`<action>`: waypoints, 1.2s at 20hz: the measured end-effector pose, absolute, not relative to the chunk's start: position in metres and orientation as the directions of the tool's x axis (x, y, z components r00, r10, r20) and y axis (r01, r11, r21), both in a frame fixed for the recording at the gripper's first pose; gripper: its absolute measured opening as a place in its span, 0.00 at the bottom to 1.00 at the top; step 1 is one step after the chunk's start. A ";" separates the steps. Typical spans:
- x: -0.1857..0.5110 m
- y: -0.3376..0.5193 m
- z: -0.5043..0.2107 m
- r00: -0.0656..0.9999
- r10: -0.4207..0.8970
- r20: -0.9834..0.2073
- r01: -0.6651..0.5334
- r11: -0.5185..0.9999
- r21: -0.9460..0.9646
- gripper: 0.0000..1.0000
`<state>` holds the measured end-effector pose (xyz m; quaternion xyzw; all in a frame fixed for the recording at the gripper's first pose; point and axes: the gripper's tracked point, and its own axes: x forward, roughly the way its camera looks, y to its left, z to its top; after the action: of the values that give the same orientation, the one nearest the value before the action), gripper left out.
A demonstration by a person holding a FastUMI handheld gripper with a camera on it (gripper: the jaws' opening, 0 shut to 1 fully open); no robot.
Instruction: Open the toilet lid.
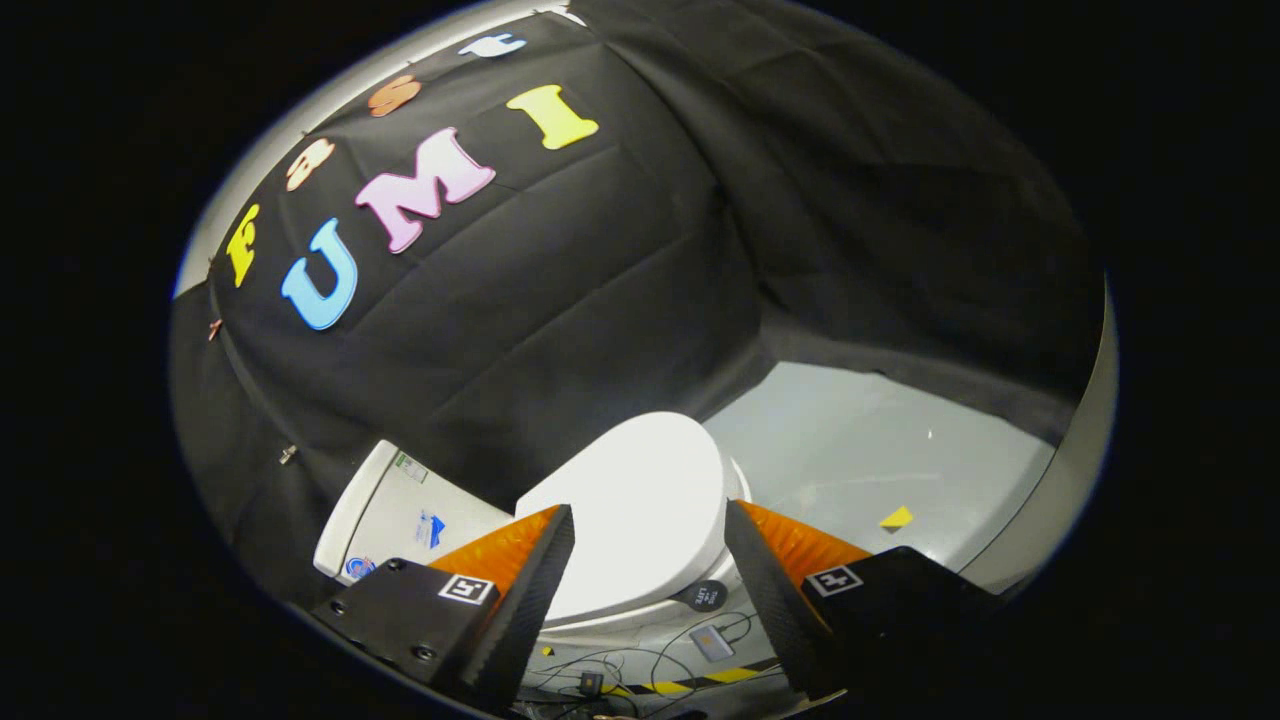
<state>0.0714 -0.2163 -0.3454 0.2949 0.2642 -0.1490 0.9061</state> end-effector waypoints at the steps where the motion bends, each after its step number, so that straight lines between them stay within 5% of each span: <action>1: 0.071 -0.219 -0.362 0.806 -0.106 -0.583 0.439 0.767 0.467 0.97; 13: 0.055 -0.208 -0.491 0.728 0.057 -0.683 0.529 0.588 0.612 0.93; 16: 0.052 -0.194 -0.512 0.723 0.114 -0.681 0.541 0.519 0.661 0.84; 18: 0.050 -0.185 -0.527 0.715 0.146 -0.684 0.553 0.480 0.681 0.61; 23: 0.060 -0.171 -0.534 0.733 0.203 -0.649 0.534 0.419 0.734 0.60; 24: 0.061 -0.169 -0.538 0.738 0.205 -0.643 0.535 0.403 0.742 0.46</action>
<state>0.0610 -0.1695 -0.5379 0.5353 0.3455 -0.1082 0.7631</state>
